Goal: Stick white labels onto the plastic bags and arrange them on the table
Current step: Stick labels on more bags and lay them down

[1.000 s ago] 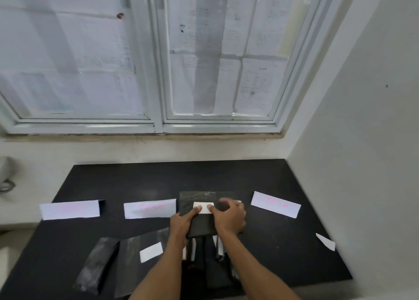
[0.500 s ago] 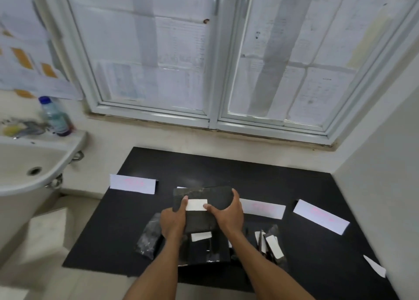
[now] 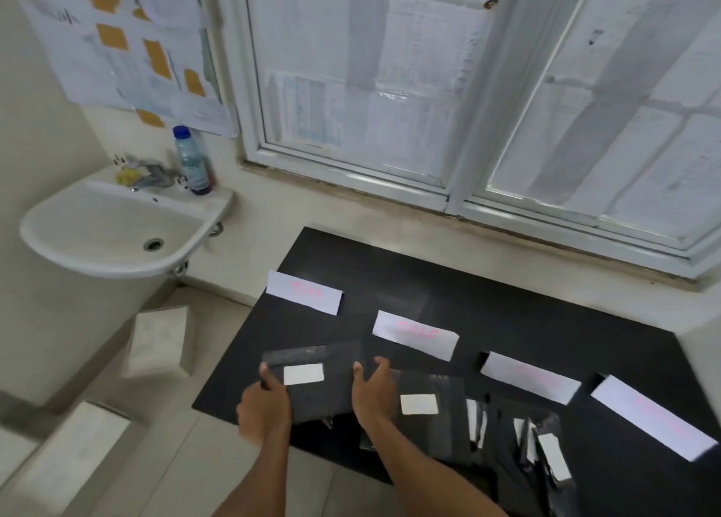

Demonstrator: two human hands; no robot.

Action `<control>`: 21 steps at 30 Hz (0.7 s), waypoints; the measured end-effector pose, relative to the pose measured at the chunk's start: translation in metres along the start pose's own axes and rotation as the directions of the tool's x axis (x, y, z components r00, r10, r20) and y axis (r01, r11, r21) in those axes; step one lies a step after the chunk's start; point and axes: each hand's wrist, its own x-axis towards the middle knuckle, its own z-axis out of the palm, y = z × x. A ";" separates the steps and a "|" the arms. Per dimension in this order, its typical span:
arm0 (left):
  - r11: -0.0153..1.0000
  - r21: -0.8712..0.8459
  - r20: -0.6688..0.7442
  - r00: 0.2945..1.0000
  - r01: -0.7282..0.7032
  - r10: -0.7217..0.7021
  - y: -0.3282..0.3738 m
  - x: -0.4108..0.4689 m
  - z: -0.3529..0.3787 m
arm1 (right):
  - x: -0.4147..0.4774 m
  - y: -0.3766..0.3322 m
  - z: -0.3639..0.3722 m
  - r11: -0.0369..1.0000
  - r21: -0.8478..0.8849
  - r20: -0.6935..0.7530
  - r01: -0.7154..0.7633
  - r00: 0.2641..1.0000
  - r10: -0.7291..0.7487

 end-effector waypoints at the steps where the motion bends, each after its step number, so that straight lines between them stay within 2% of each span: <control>1: 0.999 -0.014 -0.012 0.999 0.048 -0.048 -0.005 0.011 -0.002 | 0.000 0.001 0.009 1.000 0.001 0.041 0.004 0.999 -0.004; 5: 0.987 -0.026 -0.047 0.986 0.158 -0.159 -0.012 0.040 -0.006 | -0.001 0.001 0.034 1.000 0.000 0.148 -0.022 0.989 0.021; 8: 0.991 -0.005 -0.010 0.991 0.137 -0.137 -0.015 0.056 -0.004 | 0.003 0.001 0.048 0.991 -0.130 0.202 0.019 0.979 0.008; 13: 0.991 -0.009 0.066 0.989 0.133 -0.133 -0.022 0.080 0.005 | 0.016 0.007 0.071 0.922 -0.359 0.456 0.141 0.889 0.041; 16: 0.986 -0.020 0.151 0.975 0.167 -0.162 -0.027 0.090 0.009 | 0.020 0.010 0.081 0.881 -0.442 0.469 0.170 0.881 0.066; 19: 0.989 0.142 0.220 0.973 0.034 -0.065 -0.025 0.091 0.011 | 0.021 0.008 0.090 0.878 -0.464 0.400 0.116 0.912 0.090; 21: 0.907 0.365 0.318 0.944 -0.209 0.089 -0.026 0.090 0.012 | 0.020 0.006 0.092 0.879 -0.465 0.367 0.106 0.927 0.083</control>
